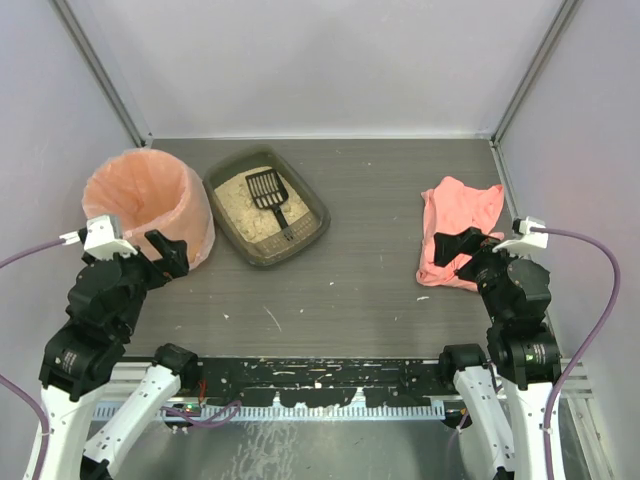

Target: Clean the litter box

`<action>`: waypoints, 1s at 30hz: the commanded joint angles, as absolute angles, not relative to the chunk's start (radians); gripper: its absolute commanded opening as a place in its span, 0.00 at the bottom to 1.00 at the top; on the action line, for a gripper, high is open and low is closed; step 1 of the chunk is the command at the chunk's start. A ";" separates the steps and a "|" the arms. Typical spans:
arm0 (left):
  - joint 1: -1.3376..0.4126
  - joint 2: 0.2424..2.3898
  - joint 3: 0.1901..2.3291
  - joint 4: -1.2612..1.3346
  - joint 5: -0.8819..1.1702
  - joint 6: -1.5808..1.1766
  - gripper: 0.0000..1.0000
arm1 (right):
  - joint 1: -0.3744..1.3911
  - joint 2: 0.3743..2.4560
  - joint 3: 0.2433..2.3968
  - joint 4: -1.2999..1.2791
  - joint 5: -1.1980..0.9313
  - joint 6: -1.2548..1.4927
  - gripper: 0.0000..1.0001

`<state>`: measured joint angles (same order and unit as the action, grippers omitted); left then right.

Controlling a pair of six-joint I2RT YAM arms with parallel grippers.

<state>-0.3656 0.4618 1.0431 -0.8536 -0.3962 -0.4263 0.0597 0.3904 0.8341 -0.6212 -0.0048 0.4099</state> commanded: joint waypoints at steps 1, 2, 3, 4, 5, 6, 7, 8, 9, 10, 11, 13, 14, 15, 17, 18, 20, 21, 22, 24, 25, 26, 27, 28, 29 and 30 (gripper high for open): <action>-0.368 0.444 1.040 -0.799 -0.441 -0.394 0.98 | 0.066 0.389 0.862 -0.580 0.018 0.394 1.00; -0.368 0.446 1.039 -0.795 -0.438 -0.384 0.98 | 0.066 0.394 0.861 -0.580 0.019 0.393 1.00; -0.369 0.450 1.041 -0.795 -0.432 -0.371 0.98 | 0.066 0.399 0.862 -0.583 0.024 0.393 1.00; -0.369 0.456 1.045 -0.796 -0.415 -0.357 0.98 | 0.065 0.406 0.862 -0.586 0.030 0.395 1.00; -0.369 0.462 1.049 -0.797 -0.401 -0.343 0.98 | 0.065 0.413 0.863 -0.586 0.035 0.397 1.00; -0.368 0.469 1.054 -0.800 -0.381 -0.326 0.98 | 0.066 0.419 0.863 -0.586 0.041 0.396 1.00; -0.368 0.476 1.058 -0.802 -0.360 -0.300 0.98 | 0.065 0.425 0.863 -0.585 0.046 0.396 1.00; -0.368 0.480 1.063 -0.803 -0.343 -0.284 0.98 | 0.066 0.428 0.861 -0.582 0.047 0.396 1.00; -0.368 0.482 1.068 -0.807 -0.337 -0.278 0.98 | 0.065 0.431 0.861 -0.578 0.042 0.396 1.00; -0.368 0.482 1.071 -0.806 -0.340 -0.278 0.98 | 0.066 0.434 0.859 -0.571 0.034 0.393 1.00; -0.368 0.482 1.074 -0.806 -0.342 -0.275 0.98 | 0.066 0.437 0.858 -0.566 0.023 0.393 1.00; -0.368 0.484 1.080 -0.809 -0.338 -0.267 0.98 | 0.066 0.448 0.860 -0.563 0.009 0.393 1.00; -0.368 0.488 1.083 -0.812 -0.332 -0.262 0.98 | 0.066 0.459 0.861 -0.563 0.002 0.394 1.00; -0.368 0.491 1.084 -0.815 -0.327 -0.260 0.98 | 0.066 0.474 0.863 -0.563 -0.004 0.396 1.00; -0.368 0.500 1.084 -0.819 -0.315 -0.259 0.98 | 0.066 0.512 0.872 -0.564 -0.036 0.396 1.00; -0.368 0.500 1.083 -0.819 -0.317 -0.262 0.98 | 0.066 0.527 0.873 -0.561 -0.057 0.396 1.00; -0.368 0.493 1.075 -0.819 -0.318 -0.278 0.98 | 0.066 0.561 0.882 -0.558 -0.093 0.396 1.00; -0.369 0.489 1.071 -0.817 -0.306 -0.278 0.98 | 0.066 0.580 0.890 -0.560 -0.116 0.386 1.00; -0.368 0.486 1.068 -0.809 -0.292 -0.276 0.98 | 0.066 0.599 0.897 -0.563 -0.133 0.379 1.00; -0.368 0.486 1.064 -0.804 -0.287 -0.274 0.98 | 0.066 0.633 0.907 -0.566 -0.154 0.371 1.00; -0.368 0.489 1.066 -0.804 -0.290 -0.272 0.98 | 0.066 0.649 0.911 -0.561 -0.169 0.368 1.00; -0.368 0.492 1.067 -0.804 -0.298 -0.267 0.98 | 0.066 0.664 0.915 -0.557 -0.177 0.368 0.99; -0.368 0.494 1.070 -0.805 -0.307 -0.262 0.98 | 0.066 0.682 0.918 -0.549 -0.185 0.372 0.99; -0.369 0.496 1.072 -0.805 -0.312 -0.260 0.98 | 0.066 0.701 0.919 -0.538 -0.194 0.378 0.99; -0.369 0.498 1.072 -0.798 -0.312 -0.255 0.98 | 0.068 0.722 0.921 -0.525 -0.206 0.387 0.98; -0.369 0.497 1.071 -0.791 -0.308 -0.251 0.98 | 0.072 0.747 0.924 -0.514 -0.217 0.396 0.97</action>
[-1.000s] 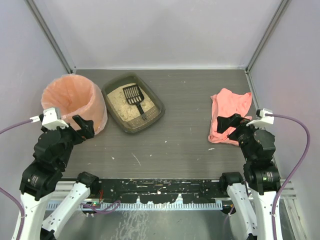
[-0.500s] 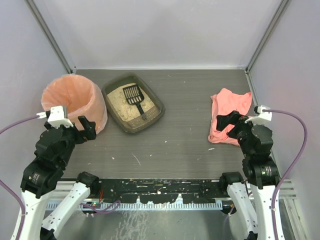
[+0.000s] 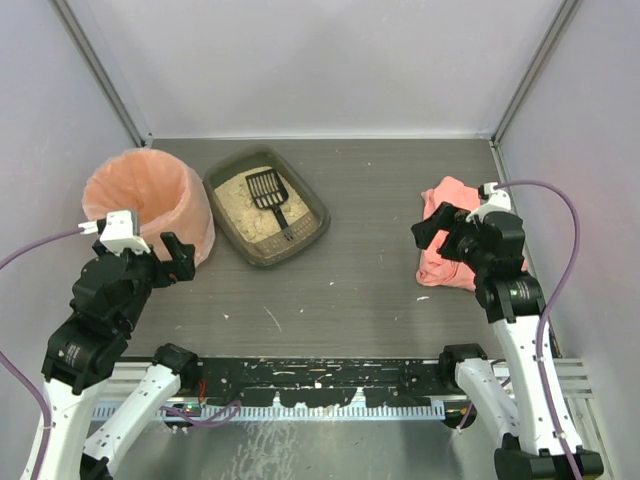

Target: Clean the litter box

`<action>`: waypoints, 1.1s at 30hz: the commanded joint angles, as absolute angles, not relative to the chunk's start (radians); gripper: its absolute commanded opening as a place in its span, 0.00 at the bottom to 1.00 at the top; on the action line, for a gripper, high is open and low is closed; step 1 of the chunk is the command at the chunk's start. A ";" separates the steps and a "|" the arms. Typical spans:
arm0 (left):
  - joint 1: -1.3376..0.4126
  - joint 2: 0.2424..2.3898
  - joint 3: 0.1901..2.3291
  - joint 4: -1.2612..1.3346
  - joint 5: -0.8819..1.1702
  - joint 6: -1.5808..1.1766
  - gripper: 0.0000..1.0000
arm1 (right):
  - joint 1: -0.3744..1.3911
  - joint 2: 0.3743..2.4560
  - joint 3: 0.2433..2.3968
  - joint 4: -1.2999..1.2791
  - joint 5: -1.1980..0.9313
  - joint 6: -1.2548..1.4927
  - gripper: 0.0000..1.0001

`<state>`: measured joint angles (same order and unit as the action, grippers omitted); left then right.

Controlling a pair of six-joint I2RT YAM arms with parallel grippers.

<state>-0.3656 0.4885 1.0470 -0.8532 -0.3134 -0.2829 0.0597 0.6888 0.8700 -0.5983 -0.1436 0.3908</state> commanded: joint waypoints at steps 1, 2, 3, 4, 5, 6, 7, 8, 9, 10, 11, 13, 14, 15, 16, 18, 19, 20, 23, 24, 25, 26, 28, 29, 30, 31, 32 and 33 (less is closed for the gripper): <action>-0.368 0.496 1.069 -0.784 -0.304 -0.248 0.98 | 0.081 0.774 0.927 -0.501 -0.223 0.408 0.97; -0.369 0.496 1.067 -0.778 -0.303 -0.247 0.98 | 0.110 0.799 0.929 -0.484 -0.216 0.420 0.97; -0.368 0.498 1.066 -0.774 -0.302 -0.247 0.98 | 0.148 0.825 0.932 -0.467 -0.192 0.433 0.97; -0.369 0.500 1.066 -0.773 -0.303 -0.248 0.98 | 0.198 0.861 0.940 -0.451 -0.150 0.448 0.97; -0.368 0.503 1.066 -0.772 -0.307 -0.250 0.98 | 0.262 0.888 0.949 -0.439 -0.094 0.454 0.97; -0.369 0.506 1.068 -0.774 -0.308 -0.250 0.98 | 0.323 0.917 0.960 -0.427 -0.038 0.460 0.97; -0.368 0.509 1.072 -0.780 -0.307 -0.251 0.98 | 0.383 0.945 0.970 -0.414 0.018 0.466 0.97; -0.368 0.513 1.077 -0.785 -0.303 -0.251 0.98 | 0.429 0.972 0.976 -0.396 0.058 0.476 0.97; -0.368 0.516 1.081 -0.791 -0.298 -0.250 0.98 | 0.461 0.997 0.975 -0.371 0.078 0.492 0.97; -0.368 0.518 1.087 -0.800 -0.293 -0.250 0.98 | 0.481 1.022 0.971 -0.341 0.084 0.512 0.97; -0.368 0.519 1.091 -0.804 -0.290 -0.251 0.98 | 0.493 1.045 0.961 -0.295 0.082 0.534 0.97; -0.369 0.517 1.096 -0.813 -0.286 -0.251 0.98 | 0.516 1.087 0.941 -0.228 0.084 0.577 0.97; -0.368 0.516 1.097 -0.816 -0.283 -0.252 0.98 | 0.527 1.107 0.933 -0.194 0.088 0.598 0.97; -0.368 0.514 1.097 -0.818 -0.276 -0.248 0.98 | 0.539 1.129 0.923 -0.160 0.093 0.618 0.96; -0.368 0.513 1.097 -0.819 -0.268 -0.242 0.98 | 0.544 1.149 0.915 -0.129 0.096 0.639 0.97; -0.369 0.512 1.100 -0.819 -0.249 -0.232 0.98 | 0.551 1.190 0.893 -0.053 0.092 0.683 0.96; -0.368 0.511 1.103 -0.819 -0.242 -0.230 0.98 | 0.555 1.208 0.884 -0.019 0.091 0.715 0.96; -0.368 0.512 1.106 -0.819 -0.236 -0.227 0.98 | 0.558 1.226 0.877 0.010 0.091 0.737 0.96; -0.368 0.512 1.115 -0.848 -0.231 -0.225 0.98 | 0.569 1.287 0.874 0.074 0.107 0.804 0.96; -0.369 0.510 1.117 -0.850 -0.230 -0.225 0.98 | 0.573 1.305 0.869 0.093 0.114 0.829 0.96; -0.368 0.509 1.114 -0.851 -0.228 -0.225 0.98 | 0.581 1.320 0.861 0.120 0.125 0.855 0.96; -0.369 0.508 1.114 -0.852 -0.225 -0.225 0.98 | 0.589 1.333 0.850 0.144 0.134 0.877 0.96; -0.369 0.509 1.112 -0.854 -0.220 -0.225 0.98 | 0.606 1.368 0.841 0.180 0.150 0.915 0.96; -0.369 0.513 1.110 -0.855 -0.217 -0.226 0.98 | 0.613 1.385 0.843 0.183 0.161 0.934 0.96; -0.368 0.514 1.110 -0.857 -0.214 -0.226 0.98 | 0.622 1.401 0.844 0.186 0.172 0.954 0.96; -0.368 0.517 1.112 -0.859 -0.210 -0.225 0.98 | 0.632 1.414 0.844 0.190 0.186 0.977 0.97; -0.369 0.519 1.112 -0.860 -0.208 -0.225 0.98 | 0.644 1.425 0.839 0.194 0.204 1.018 0.98; -0.368 0.520 1.111 -0.861 -0.204 -0.224 0.98 | 0.655 1.437 0.835 0.196 0.237 1.053 0.99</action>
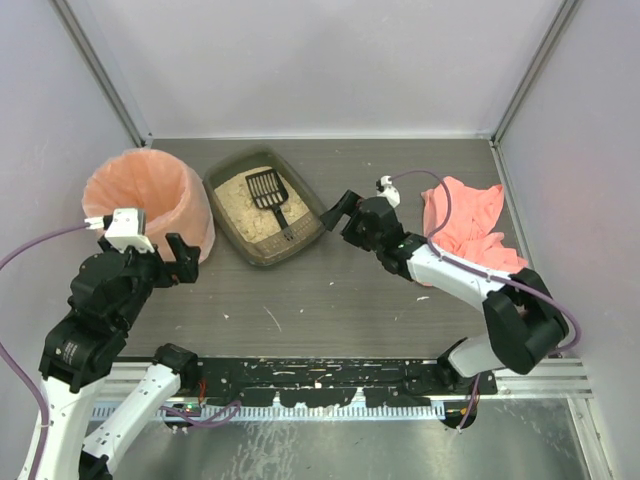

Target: Clean the litter box

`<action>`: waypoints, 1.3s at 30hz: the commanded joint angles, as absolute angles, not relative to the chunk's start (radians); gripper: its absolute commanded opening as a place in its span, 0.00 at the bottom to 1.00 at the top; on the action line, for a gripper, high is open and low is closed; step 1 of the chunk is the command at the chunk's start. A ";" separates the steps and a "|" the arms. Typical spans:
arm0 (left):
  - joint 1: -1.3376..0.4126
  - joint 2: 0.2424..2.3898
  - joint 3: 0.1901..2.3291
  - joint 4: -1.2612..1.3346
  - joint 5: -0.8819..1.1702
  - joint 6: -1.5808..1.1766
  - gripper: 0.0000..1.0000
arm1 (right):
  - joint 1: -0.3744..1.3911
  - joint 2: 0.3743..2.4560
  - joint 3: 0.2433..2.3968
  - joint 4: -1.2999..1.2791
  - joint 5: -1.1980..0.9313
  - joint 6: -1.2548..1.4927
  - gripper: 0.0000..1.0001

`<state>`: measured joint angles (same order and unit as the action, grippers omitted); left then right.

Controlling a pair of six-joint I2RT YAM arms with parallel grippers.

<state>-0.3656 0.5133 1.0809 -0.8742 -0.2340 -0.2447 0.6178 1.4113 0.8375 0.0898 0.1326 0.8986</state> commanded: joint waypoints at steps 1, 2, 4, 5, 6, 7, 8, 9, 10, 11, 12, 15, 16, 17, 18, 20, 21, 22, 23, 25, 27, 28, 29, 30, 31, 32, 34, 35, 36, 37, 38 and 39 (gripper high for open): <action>-0.369 0.522 1.110 -0.861 -0.199 -0.222 0.98 | 0.664 1.451 0.832 0.197 0.258 1.081 1.00; -0.369 0.523 1.111 -0.861 -0.197 -0.221 0.98 | 0.675 1.465 0.832 0.197 0.272 1.108 1.00; -0.368 0.530 1.116 -0.868 -0.196 -0.221 0.98 | 0.697 1.496 0.829 0.214 0.296 1.144 1.00; -0.369 0.536 1.120 -0.873 -0.194 -0.221 0.98 | 0.707 1.512 0.827 0.230 0.300 1.161 1.00; -0.368 0.539 1.124 -0.877 -0.192 -0.219 0.98 | 0.715 1.530 0.824 0.251 0.298 1.173 1.00; -0.368 0.543 1.128 -0.881 -0.190 -0.217 0.98 | 0.722 1.546 0.827 0.272 0.292 1.184 1.00; -0.368 0.546 1.132 -0.886 -0.189 -0.216 0.98 | 0.727 1.566 0.832 0.287 0.282 1.189 1.00; -0.369 0.549 1.133 -0.888 -0.185 -0.216 0.98 | 0.730 1.587 0.839 0.303 0.269 1.188 1.00; -0.368 0.549 1.134 -0.890 -0.177 -0.216 0.98 | 0.733 1.605 0.850 0.317 0.258 1.176 1.00; -0.368 0.551 1.134 -0.891 -0.169 -0.216 0.98 | 0.736 1.625 0.865 0.320 0.252 1.165 1.00; -0.368 0.552 1.133 -0.891 -0.161 -0.216 0.98 | 0.740 1.641 0.875 0.319 0.253 1.158 1.00; -0.369 0.555 1.132 -0.891 -0.139 -0.221 0.98 | 0.749 1.669 0.866 0.386 0.249 1.154 1.00; -0.368 0.557 1.131 -0.890 -0.132 -0.224 0.98 | 0.752 1.672 0.859 0.404 0.253 1.157 1.00; -0.368 0.560 1.131 -0.892 -0.124 -0.226 0.98 | 0.753 1.677 0.856 0.416 0.260 1.161 1.00; -0.368 0.561 1.132 -0.892 -0.115 -0.227 0.98 | 0.753 1.682 0.858 0.420 0.268 1.163 1.00; -0.369 0.564 1.129 -0.892 -0.103 -0.229 0.98 | 0.754 1.696 0.864 0.421 0.275 1.174 1.00; -0.368 0.565 1.126 -0.892 -0.099 -0.230 0.98 | 0.754 1.705 0.868 0.427 0.277 1.180 1.00; -0.368 0.566 1.125 -0.893 -0.098 -0.232 0.98 | 0.754 1.714 0.869 0.439 0.276 1.189 1.00; -0.368 0.568 1.123 -0.894 -0.095 -0.233 0.98 | 0.753 1.723 0.871 0.450 0.273 1.195 1.00; -0.368 0.568 1.123 -0.896 -0.095 -0.235 0.98 | 0.754 1.743 0.883 0.456 0.271 1.206 1.00; -0.369 0.564 1.122 -0.899 -0.095 -0.235 0.98 | 0.754 1.764 0.894 0.461 0.267 1.214 0.99; -0.368 0.562 1.122 -0.901 -0.098 -0.235 0.98 | 0.753 1.776 0.899 0.467 0.263 1.217 0.97; -0.369 0.558 1.124 -0.903 -0.101 -0.235 0.98 | 0.755 1.786 0.905 0.469 0.261 1.221 0.96; -0.368 0.555 1.124 -0.905 -0.105 -0.234 0.98 | 0.755 1.793 0.908 0.474 0.259 1.224 0.93; -0.369 0.552 1.124 -0.907 -0.108 -0.232 0.98 | 0.755 1.799 0.911 0.478 0.257 1.224 0.90; -0.369 0.550 1.124 -0.909 -0.110 -0.233 0.98 | 0.755 1.804 0.914 0.479 0.256 1.225 0.88; -0.369 0.548 1.125 -0.916 -0.112 -0.231 0.98 | 0.756 1.811 0.919 0.482 0.258 1.227 0.84; -0.368 0.548 1.127 -0.919 -0.112 -0.229 0.98 | 0.755 1.813 0.920 0.483 0.261 1.227 0.82; -0.368 0.548 1.129 -0.923 -0.113 -0.228 0.98 | 0.754 1.813 0.919 0.482 0.265 1.227 0.80; -0.369 0.548 1.130 -0.926 -0.114 -0.227 0.98 | 0.754 1.813 0.919 0.478 0.270 1.227 0.78; -0.370 0.547 1.131 -0.928 -0.114 -0.226 0.98 | 0.754 1.812 0.919 0.471 0.277 1.227 0.77; -0.368 0.548 1.132 -0.928 -0.116 -0.226 0.98 | 0.754 1.810 0.920 0.460 0.288 1.226 0.75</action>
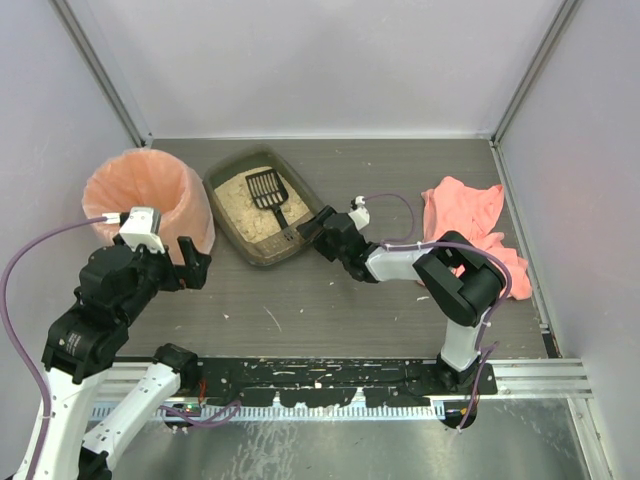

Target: Clean the litter box

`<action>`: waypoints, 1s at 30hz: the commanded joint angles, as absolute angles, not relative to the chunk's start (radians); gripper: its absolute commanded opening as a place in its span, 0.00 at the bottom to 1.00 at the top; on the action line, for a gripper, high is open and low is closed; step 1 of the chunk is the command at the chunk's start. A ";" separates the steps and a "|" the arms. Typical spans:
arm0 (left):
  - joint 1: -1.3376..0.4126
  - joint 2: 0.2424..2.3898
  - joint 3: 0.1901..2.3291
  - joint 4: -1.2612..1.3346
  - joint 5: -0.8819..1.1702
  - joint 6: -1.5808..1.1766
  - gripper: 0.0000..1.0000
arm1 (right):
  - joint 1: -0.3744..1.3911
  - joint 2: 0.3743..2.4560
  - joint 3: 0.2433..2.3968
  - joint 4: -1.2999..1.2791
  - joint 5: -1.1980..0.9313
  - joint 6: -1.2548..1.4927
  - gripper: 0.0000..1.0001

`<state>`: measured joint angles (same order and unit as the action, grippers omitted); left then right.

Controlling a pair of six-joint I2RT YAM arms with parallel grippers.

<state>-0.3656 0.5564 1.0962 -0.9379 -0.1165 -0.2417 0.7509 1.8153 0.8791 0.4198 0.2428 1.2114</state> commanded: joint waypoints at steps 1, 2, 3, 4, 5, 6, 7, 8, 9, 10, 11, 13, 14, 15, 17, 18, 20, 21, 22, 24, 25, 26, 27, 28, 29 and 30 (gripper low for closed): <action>-0.369 0.546 1.133 -0.929 -0.115 -0.225 0.98 | 0.754 1.807 0.919 0.444 0.298 1.225 0.72; -0.368 0.548 1.133 -0.931 -0.114 -0.224 0.98 | 0.753 1.802 0.917 0.431 0.311 1.222 0.70; -0.368 0.549 1.132 -0.930 -0.115 -0.223 0.98 | 0.752 1.798 0.913 0.420 0.323 1.223 0.67; -0.368 0.551 1.133 -0.930 -0.112 -0.223 0.98 | 0.749 1.794 0.907 0.413 0.332 1.223 0.64; -0.368 0.554 1.134 -0.931 -0.111 -0.223 0.98 | 0.744 1.791 0.900 0.410 0.338 1.223 0.62; -0.368 0.557 1.135 -0.930 -0.108 -0.222 0.98 | 0.738 1.788 0.893 0.408 0.341 1.222 0.61; -0.369 0.560 1.136 -0.931 -0.105 -0.222 0.98 | 0.733 1.785 0.887 0.406 0.341 1.217 0.61; -0.370 0.563 1.136 -0.932 -0.104 -0.221 0.98 | 0.727 1.783 0.884 0.401 0.341 1.209 0.63; -0.368 0.566 1.138 -0.933 -0.102 -0.220 0.98 | 0.725 1.779 0.883 0.388 0.343 1.198 0.68; -0.368 0.567 1.136 -0.933 -0.102 -0.220 0.98 | 0.723 1.770 0.883 0.374 0.348 1.189 0.76; -0.368 0.566 1.135 -0.931 -0.101 -0.220 0.98 | 0.722 1.760 0.876 0.365 0.353 1.176 0.82; -0.368 0.566 1.132 -0.929 -0.101 -0.221 0.98 | 0.722 1.739 0.871 0.357 0.358 1.136 0.89; -0.368 0.566 1.132 -0.928 -0.102 -0.221 0.98 | 0.722 1.729 0.875 0.345 0.355 1.109 0.91; -0.368 0.567 1.132 -0.928 -0.101 -0.220 0.98 | 0.721 1.718 0.882 0.322 0.353 1.080 0.92; -0.368 0.568 1.131 -0.927 -0.101 -0.220 0.98 | 0.721 1.695 0.898 0.277 0.357 1.006 0.95; -0.368 0.568 1.132 -0.927 -0.102 -0.219 0.98 | 0.718 1.681 0.903 0.262 0.357 0.965 0.95; -0.369 0.569 1.130 -0.928 -0.101 -0.220 0.98 | 0.708 1.650 0.911 0.238 0.345 0.864 0.95; -0.369 0.569 1.128 -0.930 -0.100 -0.221 0.98 | 0.700 1.634 0.920 0.225 0.339 0.814 0.95; -0.368 0.568 1.128 -0.930 -0.099 -0.220 0.98 | 0.690 1.621 0.926 0.216 0.329 0.756 0.96; -0.368 0.568 1.125 -0.930 -0.099 -0.221 0.98 | 0.651 1.606 0.958 0.187 0.287 0.655 0.96; -0.368 0.568 1.125 -0.931 -0.099 -0.222 0.98 | 0.627 1.607 0.975 0.173 0.252 0.612 0.97; -0.368 0.568 1.125 -0.929 -0.098 -0.222 0.98 | 0.597 1.612 0.995 0.166 0.183 0.581 0.97; -0.368 0.569 1.127 -0.928 -0.099 -0.221 0.98 | 0.566 1.623 1.014 0.163 0.116 0.548 0.97; -0.369 0.571 1.128 -0.930 -0.098 -0.222 0.98 | 0.533 1.638 1.038 0.162 0.042 0.521 0.97; -0.368 0.573 1.131 -0.932 -0.099 -0.222 0.98 | 0.507 1.664 1.069 0.153 -0.013 0.497 0.97; -0.368 0.574 1.132 -0.934 -0.101 -0.221 0.98 | 0.488 1.686 1.101 0.143 -0.071 0.467 0.97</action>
<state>-0.3656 0.5613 1.0969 -0.9535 -0.1150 -0.2382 0.5785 1.6566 0.9775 0.1638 0.1680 0.6666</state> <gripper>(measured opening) 0.980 0.970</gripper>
